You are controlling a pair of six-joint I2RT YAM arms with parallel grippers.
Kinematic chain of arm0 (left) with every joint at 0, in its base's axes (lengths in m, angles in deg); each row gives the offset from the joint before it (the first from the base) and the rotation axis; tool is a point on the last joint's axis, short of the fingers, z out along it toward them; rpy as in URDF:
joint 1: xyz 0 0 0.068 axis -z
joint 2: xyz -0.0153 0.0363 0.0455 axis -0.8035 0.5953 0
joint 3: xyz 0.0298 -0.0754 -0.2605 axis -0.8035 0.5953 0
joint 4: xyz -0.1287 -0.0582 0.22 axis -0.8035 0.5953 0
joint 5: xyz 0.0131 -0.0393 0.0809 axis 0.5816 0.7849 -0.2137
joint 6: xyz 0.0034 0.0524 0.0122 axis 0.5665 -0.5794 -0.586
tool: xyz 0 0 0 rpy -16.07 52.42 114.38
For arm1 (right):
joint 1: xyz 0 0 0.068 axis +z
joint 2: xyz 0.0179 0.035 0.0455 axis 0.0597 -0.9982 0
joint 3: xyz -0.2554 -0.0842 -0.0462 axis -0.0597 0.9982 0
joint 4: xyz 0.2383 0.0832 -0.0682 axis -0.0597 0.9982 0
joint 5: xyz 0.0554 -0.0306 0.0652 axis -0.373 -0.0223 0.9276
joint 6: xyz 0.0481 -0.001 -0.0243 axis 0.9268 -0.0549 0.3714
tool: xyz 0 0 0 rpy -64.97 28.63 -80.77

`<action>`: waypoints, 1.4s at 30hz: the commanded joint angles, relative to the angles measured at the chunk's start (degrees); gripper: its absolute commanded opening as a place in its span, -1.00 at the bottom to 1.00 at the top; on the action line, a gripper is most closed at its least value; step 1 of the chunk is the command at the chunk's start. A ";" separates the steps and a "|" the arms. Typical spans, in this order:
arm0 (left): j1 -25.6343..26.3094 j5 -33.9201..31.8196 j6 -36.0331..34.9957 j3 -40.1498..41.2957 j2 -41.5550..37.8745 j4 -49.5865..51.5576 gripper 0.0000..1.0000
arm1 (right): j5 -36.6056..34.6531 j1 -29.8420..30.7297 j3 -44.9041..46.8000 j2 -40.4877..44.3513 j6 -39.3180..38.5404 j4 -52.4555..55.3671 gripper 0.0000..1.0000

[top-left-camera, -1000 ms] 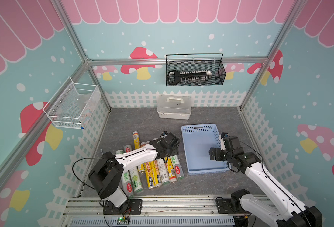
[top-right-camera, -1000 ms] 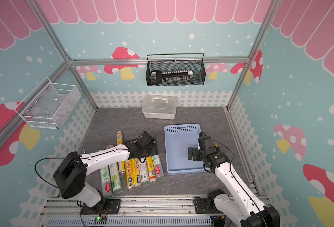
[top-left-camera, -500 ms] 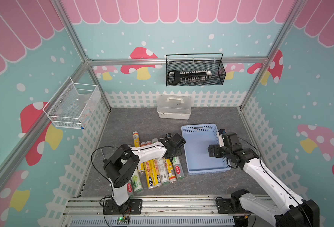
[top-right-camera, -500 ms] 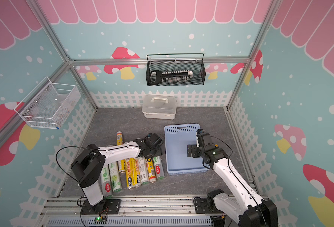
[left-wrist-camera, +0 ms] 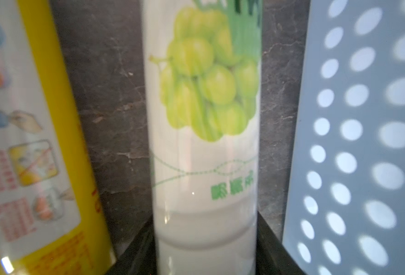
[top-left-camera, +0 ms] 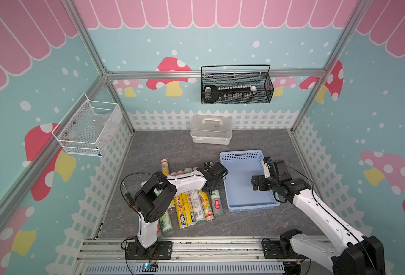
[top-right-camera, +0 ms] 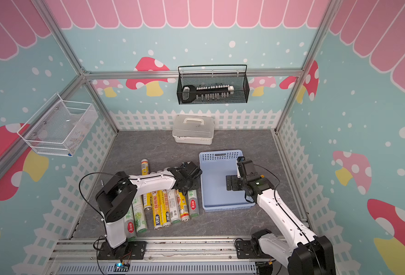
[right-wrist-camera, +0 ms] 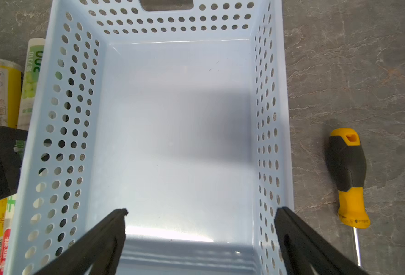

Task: Put the plastic wrap into the basket
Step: Pick up the plastic wrap from the center of the board, then place the plastic wrap in the basket.

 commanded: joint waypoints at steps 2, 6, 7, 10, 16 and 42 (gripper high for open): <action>0.26 0.61 -0.69 -1.26 0.37 1.36 -0.27 | -0.56 0.24 -1.82 0.61 -0.80 -0.35 0.99; 0.26 -0.82 -0.34 -0.95 -5.40 1.26 -0.53 | 3.00 0.24 -2.40 1.70 -1.03 -0.79 0.99; 0.24 -1.60 -0.25 -0.83 -7.42 1.30 -0.55 | 5.32 0.24 -2.38 2.02 -1.41 -1.59 0.99; 0.25 -3.26 -0.33 -0.86 -12.65 1.05 -0.61 | 16.07 0.24 -2.37 1.70 -3.13 -4.42 0.99; 0.67 0.71 -1.06 -3.50 -16.87 -1.12 -0.70 | 30.94 0.27 -2.25 -0.09 -1.70 -9.98 0.99; 7.55 14.65 5.30 -38.14 16.00 -5.96 -0.77 | 32.72 -30.30 -1.69 -7.09 -2.34 -3.07 0.99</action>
